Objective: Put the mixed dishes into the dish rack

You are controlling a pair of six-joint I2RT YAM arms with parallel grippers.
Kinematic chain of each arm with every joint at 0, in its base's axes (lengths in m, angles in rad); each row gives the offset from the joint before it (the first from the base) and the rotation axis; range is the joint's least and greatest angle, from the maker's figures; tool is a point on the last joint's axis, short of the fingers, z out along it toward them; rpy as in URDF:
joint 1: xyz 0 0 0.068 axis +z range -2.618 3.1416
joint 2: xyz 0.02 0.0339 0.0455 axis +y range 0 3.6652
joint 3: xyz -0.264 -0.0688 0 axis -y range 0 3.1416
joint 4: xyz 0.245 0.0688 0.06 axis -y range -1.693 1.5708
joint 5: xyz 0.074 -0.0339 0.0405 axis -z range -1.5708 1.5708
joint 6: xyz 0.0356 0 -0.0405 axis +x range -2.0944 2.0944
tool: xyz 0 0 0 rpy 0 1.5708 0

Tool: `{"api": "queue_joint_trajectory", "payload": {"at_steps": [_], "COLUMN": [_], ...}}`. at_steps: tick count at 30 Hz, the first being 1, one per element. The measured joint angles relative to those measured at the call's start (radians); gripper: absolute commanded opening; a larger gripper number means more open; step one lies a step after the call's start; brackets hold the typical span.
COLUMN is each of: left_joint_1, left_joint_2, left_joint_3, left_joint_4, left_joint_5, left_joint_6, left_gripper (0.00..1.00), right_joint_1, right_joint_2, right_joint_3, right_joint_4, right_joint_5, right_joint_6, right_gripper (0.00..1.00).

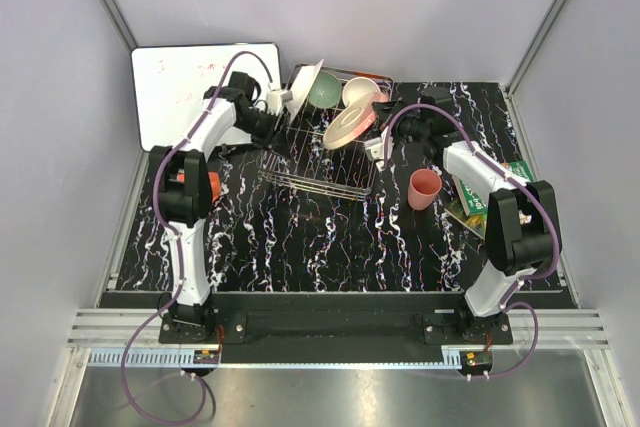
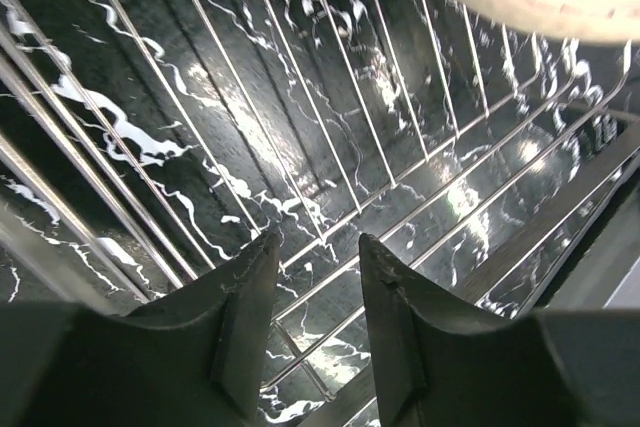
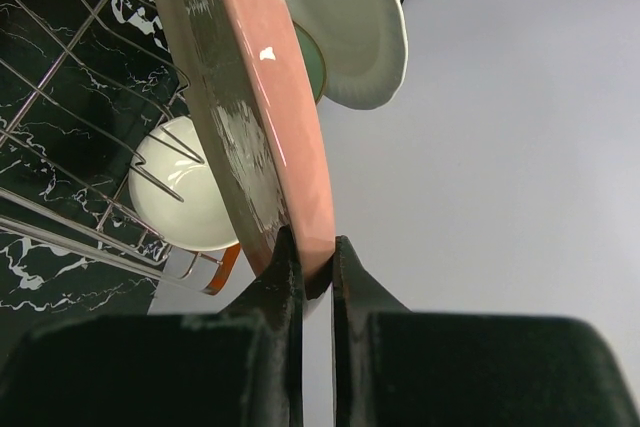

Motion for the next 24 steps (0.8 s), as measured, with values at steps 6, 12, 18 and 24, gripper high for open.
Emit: {"api": "queue_joint_trajectory", "payload": {"at_steps": [6, 12, 18, 24], "left_joint_1": [-0.015, -0.015, -0.006, 0.0], "left_joint_2": [-0.054, -0.127, -0.177, -0.264], "left_joint_3": [-0.084, -0.183, -0.178, -0.064], "left_joint_4": [-0.018, -0.029, -0.065, -0.097], "left_joint_5": [-0.045, -0.083, -0.103, -0.099], "left_joint_6": [0.1, 0.182, 0.158, 0.064], "left_gripper": [0.38, 0.44, 0.77, 0.82], "right_joint_1": [-0.003, -0.003, -0.006, -0.007], "right_joint_2": [0.0, 0.0, 0.0, 0.0], "right_joint_3": [0.0, 0.0, -0.002, -0.002], "right_joint_4": [-0.002, -0.004, -0.006, -0.006], "right_joint_5": [-0.006, -0.013, -0.01, -0.01], "right_joint_6": [0.0, 0.001, 0.004, 0.005], "right_gripper": [0.0, 0.0, 0.0, 0.0]}}
